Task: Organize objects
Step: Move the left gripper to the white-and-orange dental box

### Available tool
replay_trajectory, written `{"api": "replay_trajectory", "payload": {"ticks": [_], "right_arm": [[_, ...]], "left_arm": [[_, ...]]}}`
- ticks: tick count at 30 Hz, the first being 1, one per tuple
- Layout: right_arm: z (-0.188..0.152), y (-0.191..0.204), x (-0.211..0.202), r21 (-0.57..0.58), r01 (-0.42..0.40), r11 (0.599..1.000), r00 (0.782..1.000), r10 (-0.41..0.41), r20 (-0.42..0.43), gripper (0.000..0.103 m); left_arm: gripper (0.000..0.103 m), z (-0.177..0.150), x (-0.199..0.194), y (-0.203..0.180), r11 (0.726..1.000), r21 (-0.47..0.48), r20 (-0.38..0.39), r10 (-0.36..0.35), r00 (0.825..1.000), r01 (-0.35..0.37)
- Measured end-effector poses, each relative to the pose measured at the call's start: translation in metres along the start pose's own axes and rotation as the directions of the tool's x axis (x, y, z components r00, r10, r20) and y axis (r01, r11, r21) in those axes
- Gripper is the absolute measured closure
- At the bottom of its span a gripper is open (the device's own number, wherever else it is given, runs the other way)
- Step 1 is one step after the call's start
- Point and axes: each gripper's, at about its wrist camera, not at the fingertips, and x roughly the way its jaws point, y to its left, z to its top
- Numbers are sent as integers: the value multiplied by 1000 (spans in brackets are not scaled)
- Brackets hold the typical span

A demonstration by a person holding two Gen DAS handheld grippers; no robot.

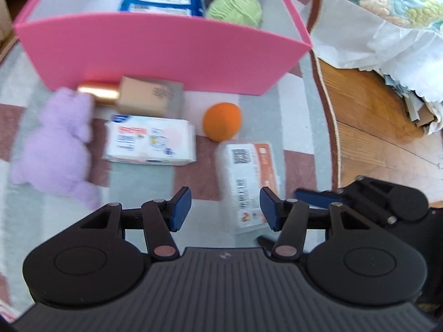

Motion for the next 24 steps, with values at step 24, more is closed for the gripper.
{"api": "replay_trajectory", "payload": {"ticks": [24], "right_arm": [[-6,4,-16,-20,-38,999,995,40,93,24]], "left_arm": [[46,-10,4,25,995,-84,-11,58,998,-59]]}}
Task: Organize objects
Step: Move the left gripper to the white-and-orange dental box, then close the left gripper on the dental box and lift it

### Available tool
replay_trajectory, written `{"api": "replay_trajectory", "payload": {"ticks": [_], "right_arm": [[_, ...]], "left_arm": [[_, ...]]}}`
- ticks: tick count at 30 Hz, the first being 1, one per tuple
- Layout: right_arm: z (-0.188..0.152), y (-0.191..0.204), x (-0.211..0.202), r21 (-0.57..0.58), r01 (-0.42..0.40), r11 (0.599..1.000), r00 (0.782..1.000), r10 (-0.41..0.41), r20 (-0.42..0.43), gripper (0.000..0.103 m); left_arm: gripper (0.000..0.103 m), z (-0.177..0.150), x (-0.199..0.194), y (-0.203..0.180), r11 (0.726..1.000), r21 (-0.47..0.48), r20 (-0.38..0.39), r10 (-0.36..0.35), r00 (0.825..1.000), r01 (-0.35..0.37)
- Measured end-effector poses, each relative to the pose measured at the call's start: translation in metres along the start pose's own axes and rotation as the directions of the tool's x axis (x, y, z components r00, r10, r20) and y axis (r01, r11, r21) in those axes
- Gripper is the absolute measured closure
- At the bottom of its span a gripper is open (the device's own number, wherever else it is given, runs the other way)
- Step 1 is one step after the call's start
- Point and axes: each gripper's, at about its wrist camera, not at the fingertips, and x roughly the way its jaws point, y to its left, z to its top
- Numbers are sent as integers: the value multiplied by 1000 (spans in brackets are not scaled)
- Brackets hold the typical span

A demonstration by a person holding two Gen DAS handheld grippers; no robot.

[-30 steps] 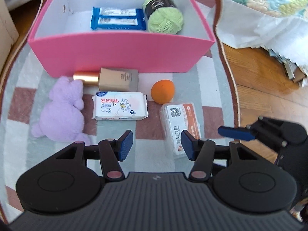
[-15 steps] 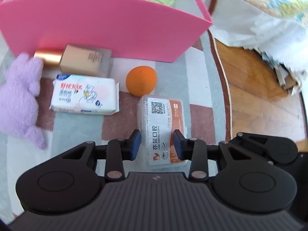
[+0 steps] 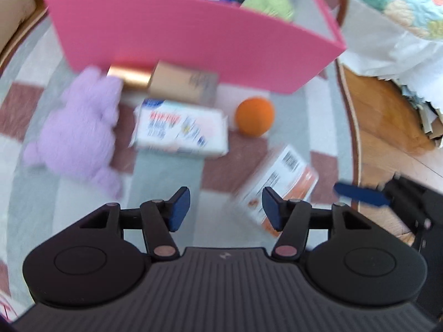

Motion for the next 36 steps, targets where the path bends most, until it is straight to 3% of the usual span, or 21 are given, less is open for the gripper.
{"api": "replay_trajectory", "payload": {"ticks": [5,8,11,17,21,25,30,34,36], "right_arm": [[4,-9,19,-92,-12,996,999,8,-46,23],[7,-12,33,-142,-24,990,998,15,-61,14],[8,-13,39,-159,-32,987,997,21,-72,11],[8,-11,39,-181,-33,983,996,19,-83,11],[10,-21,50,-138,-70,988,992,54,-113,9],[8,-23,56,-114,-84,990,988,68,-136,9],[9,-34,46,36,-97,995,983,101,-155,9],[13,-38,23,90,-127,988,983,138,-119,9],[19,-39,10,118,-170,978,979,181,-94,9]], "left_arm": [[45,-7,15,10,987,-129,-69,-105,992,96],[47,-11,21,10,973,-183,-48,-148,988,137],[51,-13,21,8,966,-210,-3,-155,988,151],[51,-17,18,8,969,-200,8,-150,989,148],[48,-20,20,0,972,-195,-9,-138,990,133],[52,-24,20,-2,967,-208,14,-147,989,147],[55,-22,7,-6,966,-186,16,-181,983,181],[55,-14,-19,-17,976,-137,73,-159,985,168],[55,-8,-35,-21,976,-102,87,-184,979,192]]}}
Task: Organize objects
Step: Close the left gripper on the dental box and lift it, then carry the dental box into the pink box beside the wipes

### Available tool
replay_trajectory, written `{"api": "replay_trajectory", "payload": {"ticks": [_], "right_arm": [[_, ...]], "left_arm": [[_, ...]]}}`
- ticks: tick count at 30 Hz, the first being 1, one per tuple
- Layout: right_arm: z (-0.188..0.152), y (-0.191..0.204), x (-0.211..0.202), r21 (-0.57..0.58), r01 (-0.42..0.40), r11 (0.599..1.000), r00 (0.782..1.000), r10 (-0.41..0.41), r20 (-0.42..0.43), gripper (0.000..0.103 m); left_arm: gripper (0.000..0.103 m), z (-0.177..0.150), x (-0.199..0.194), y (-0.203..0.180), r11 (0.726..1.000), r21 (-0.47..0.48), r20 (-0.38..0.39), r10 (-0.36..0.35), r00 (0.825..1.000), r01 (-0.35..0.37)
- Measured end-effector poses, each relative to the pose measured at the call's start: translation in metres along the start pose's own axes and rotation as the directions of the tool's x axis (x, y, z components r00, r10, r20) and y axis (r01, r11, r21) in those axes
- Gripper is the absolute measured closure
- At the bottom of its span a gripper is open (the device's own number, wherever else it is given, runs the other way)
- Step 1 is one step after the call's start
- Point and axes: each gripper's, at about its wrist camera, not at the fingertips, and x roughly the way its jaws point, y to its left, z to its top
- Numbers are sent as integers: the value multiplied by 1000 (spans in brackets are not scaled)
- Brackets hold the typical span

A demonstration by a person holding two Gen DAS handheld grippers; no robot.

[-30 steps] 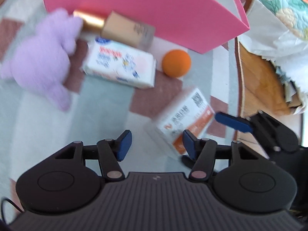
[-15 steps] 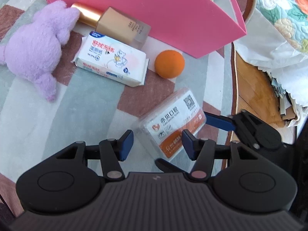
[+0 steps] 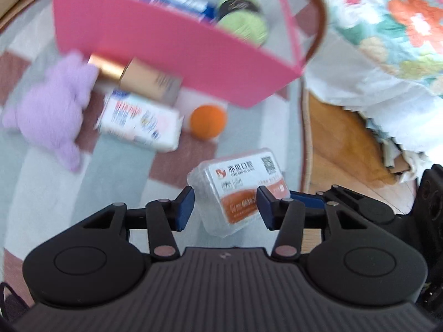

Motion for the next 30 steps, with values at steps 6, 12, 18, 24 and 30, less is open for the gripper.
{"api": "replay_trajectory", "payload": {"ticks": [6,12,18,24,30], "right_arm": [[20,13,-38,2,29,1000,994,-29,101,25],[47,30,-75,-19,53,998,979,-48,196,37],[88,41,-100,-23,76,997,977,-69,200,45],[130,45,-95,-3,64,998,986,-63,153,47],[164,43,-72,20,90,996,987,-92,130,47]], "left_arm": [[56,14,-49,-22,997,76,118,21,993,-30],[56,36,-86,-31,995,99,183,11,983,-29],[56,74,-110,-44,992,119,206,19,978,-45],[56,124,-111,-48,985,134,210,76,975,-106],[56,169,-83,-36,985,100,198,117,973,-138]]}}
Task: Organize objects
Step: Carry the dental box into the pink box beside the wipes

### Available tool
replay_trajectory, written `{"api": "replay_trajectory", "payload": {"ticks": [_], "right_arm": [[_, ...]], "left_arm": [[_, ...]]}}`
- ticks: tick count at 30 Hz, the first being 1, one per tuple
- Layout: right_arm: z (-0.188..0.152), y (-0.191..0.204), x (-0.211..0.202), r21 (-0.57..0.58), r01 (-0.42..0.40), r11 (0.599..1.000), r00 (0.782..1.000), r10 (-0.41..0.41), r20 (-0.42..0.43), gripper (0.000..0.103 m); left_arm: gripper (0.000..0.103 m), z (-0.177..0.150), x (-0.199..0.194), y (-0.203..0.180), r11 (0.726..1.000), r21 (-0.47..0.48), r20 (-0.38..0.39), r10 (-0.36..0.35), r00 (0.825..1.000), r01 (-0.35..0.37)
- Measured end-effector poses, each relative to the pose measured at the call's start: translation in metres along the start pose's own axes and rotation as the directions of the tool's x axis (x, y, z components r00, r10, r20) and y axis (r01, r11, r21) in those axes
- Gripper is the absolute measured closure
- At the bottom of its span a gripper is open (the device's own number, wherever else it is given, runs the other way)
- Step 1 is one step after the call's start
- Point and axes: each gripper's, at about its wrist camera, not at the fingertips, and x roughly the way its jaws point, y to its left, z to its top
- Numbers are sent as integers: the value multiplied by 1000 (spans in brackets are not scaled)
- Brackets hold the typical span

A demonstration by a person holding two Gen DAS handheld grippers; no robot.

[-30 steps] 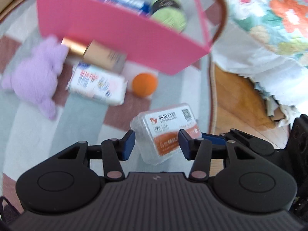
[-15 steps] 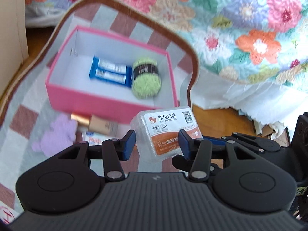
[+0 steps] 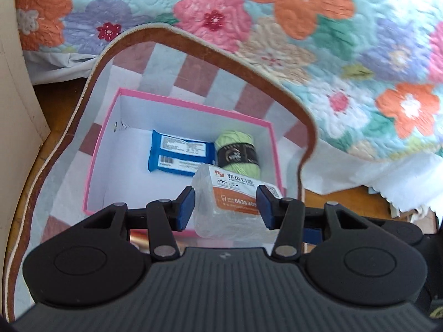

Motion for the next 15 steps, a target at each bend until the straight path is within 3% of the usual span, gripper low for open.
{"api": "replay_trajectory", "payload": {"ticks": [6,15], "right_arm": [[21,-18,40,8,54,999,999,-54,3,47],[20,-49,108,58,82,995,993,-77,-85,48]], "left_arm": [[56,19,50,11,1000,-26,-38,10,999,-11],[56,15,133,40,992,-122,-128,20,992,-36]]}}
